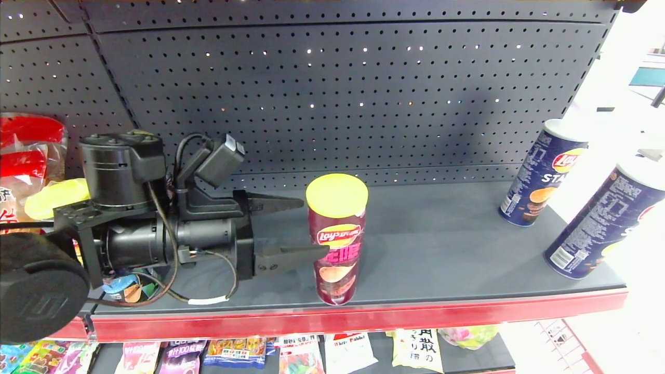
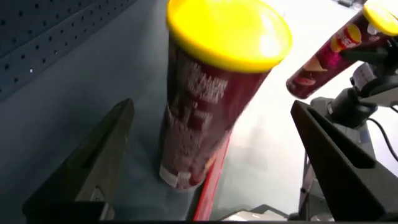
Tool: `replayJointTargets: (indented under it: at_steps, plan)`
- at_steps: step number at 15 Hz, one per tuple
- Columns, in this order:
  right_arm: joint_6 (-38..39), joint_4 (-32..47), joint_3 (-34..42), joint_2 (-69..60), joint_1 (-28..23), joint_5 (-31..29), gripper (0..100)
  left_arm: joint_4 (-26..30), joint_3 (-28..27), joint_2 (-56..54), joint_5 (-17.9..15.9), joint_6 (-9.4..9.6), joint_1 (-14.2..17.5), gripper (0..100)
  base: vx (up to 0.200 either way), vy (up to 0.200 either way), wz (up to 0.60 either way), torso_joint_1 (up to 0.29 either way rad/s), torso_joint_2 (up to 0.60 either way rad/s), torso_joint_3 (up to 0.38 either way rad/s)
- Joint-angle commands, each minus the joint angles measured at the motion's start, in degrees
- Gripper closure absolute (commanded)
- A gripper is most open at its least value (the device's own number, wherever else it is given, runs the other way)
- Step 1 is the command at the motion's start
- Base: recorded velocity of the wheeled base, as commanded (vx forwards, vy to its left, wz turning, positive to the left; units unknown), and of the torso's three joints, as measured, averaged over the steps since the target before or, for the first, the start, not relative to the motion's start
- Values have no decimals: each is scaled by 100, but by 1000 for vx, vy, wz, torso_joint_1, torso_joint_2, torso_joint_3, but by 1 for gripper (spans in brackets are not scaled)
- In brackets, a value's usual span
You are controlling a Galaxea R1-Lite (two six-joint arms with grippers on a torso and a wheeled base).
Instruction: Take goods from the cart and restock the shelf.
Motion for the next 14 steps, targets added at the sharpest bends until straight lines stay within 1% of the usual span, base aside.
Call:
replayJointTargets:
  at_steps: [1,2,5,7,8,9,10,11,12,13,14]
  plan:
    - [-3,-1,-1,20,10,2,100,-7,312,-340,1,2,109,0,0,0,0,0,0,0]
    - [-3,-1,-1,20,10,2,100,-16,400,-393,10,11,162,0,0,0,0,0,0,0]
    - [-12,-1,-36,100,19,64,100,-16,998,-964,80,37,346,0,0,0,0,0,0,0]
    - [-12,-10,-484,768,72,55,100,2,1569,-1536,441,2,355,0,0,0,0,0,0,0]
    - [-12,-72,-871,1321,80,64,100,-7,1806,-1790,608,-42,355,0,0,0,0,0,0,0]
    - [-3,-98,-1750,2297,151,160,100,-7,2026,-2186,678,-174,355,0,0,0,0,0,0,0]
    - [-3,-116,-2392,2974,300,301,100,28,2132,-2458,871,-191,373,0,0,0,0,0,0,0]
    - [-12,-133,-2963,3571,546,345,100,54,2281,-2705,1214,-165,355,0,0,0,0,0,0,0]
    - [-21,-177,-3297,3976,775,345,100,89,2395,-2915,1364,-165,337,0,0,0,0,0,0,0]
    - [-12,-353,-3657,4591,1056,345,100,248,2492,-3214,1434,-174,329,0,0,0,0,0,0,0]
    - [14,-625,-3842,5153,1091,345,100,573,2483,-3522,1416,-183,329,0,0,0,0,0,0,0]
